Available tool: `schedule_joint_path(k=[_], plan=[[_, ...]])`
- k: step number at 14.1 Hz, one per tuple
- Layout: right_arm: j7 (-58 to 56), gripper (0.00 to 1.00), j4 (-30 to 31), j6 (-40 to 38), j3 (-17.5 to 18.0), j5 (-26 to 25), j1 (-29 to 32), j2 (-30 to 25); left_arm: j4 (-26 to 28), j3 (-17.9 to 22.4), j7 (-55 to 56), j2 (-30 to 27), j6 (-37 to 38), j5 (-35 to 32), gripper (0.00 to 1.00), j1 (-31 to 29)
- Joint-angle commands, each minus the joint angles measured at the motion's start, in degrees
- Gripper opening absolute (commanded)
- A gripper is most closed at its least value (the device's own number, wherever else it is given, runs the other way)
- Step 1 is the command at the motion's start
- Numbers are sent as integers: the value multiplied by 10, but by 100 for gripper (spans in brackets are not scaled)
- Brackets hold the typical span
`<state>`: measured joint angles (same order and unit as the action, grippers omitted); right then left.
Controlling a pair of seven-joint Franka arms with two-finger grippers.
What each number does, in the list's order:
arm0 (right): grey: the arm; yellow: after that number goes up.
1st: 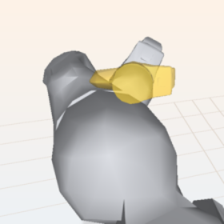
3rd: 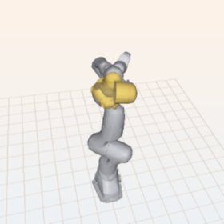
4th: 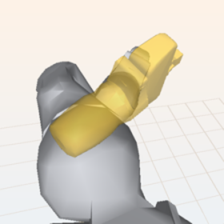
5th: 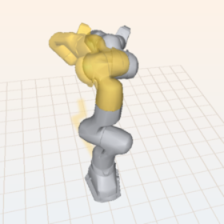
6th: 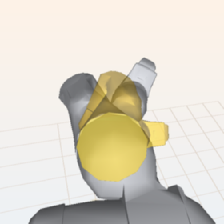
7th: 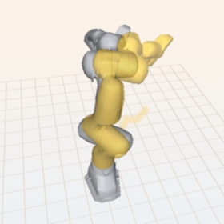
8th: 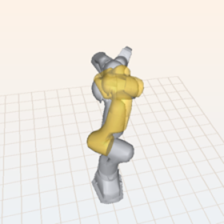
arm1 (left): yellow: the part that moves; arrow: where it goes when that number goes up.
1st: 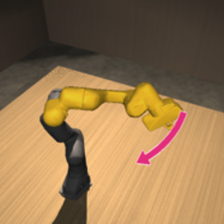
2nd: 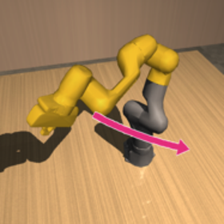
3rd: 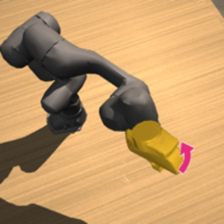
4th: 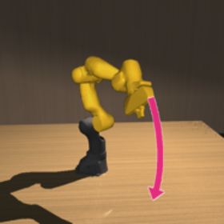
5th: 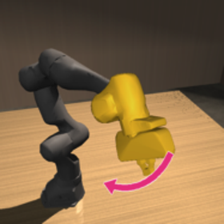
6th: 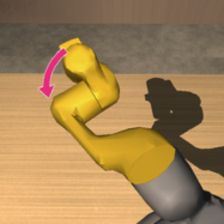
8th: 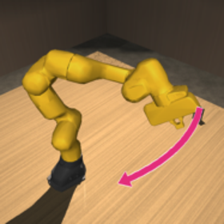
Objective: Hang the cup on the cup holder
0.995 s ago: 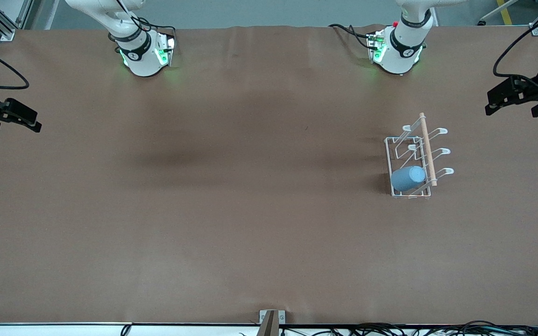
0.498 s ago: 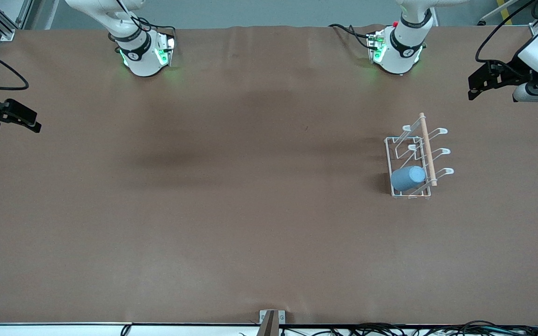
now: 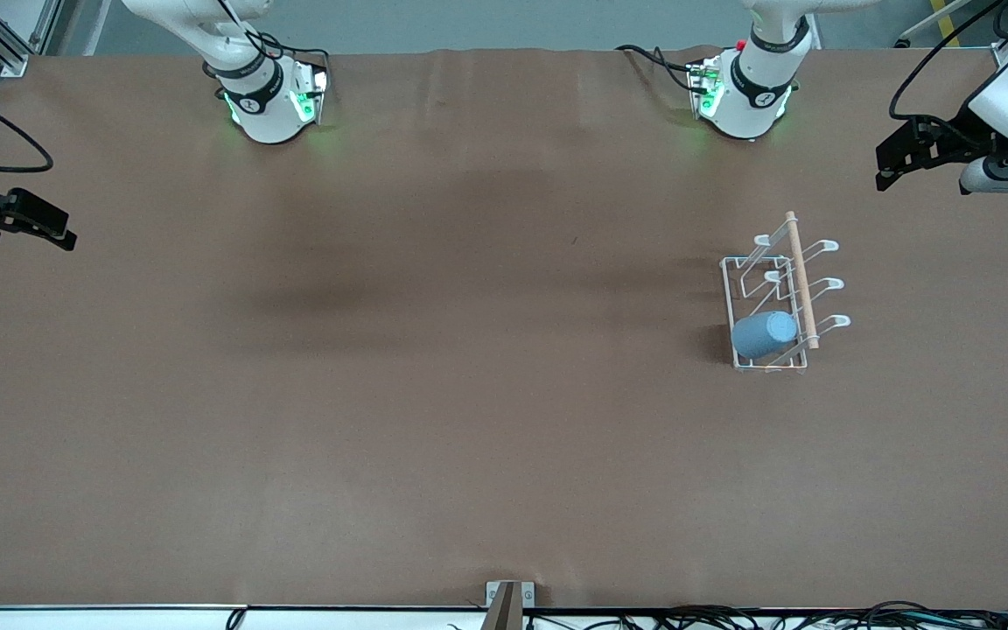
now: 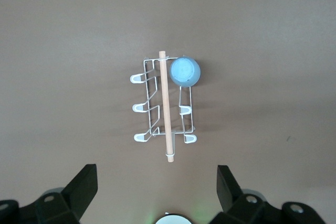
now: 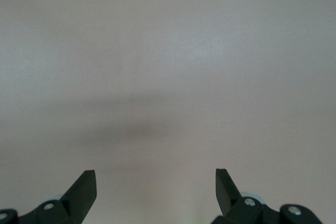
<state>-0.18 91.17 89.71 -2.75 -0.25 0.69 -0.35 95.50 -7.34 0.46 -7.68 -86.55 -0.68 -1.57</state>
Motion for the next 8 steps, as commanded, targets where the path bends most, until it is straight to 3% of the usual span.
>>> schedule_joint_path(k=[1,8], plan=[[-7,100,1,-1,5,-2,10,0,-1,1,9,-1,-6,7,100,3],[-9,100,1,-1,5,-2,11,4,-38,1,-3,25,-6,7,100,1]])
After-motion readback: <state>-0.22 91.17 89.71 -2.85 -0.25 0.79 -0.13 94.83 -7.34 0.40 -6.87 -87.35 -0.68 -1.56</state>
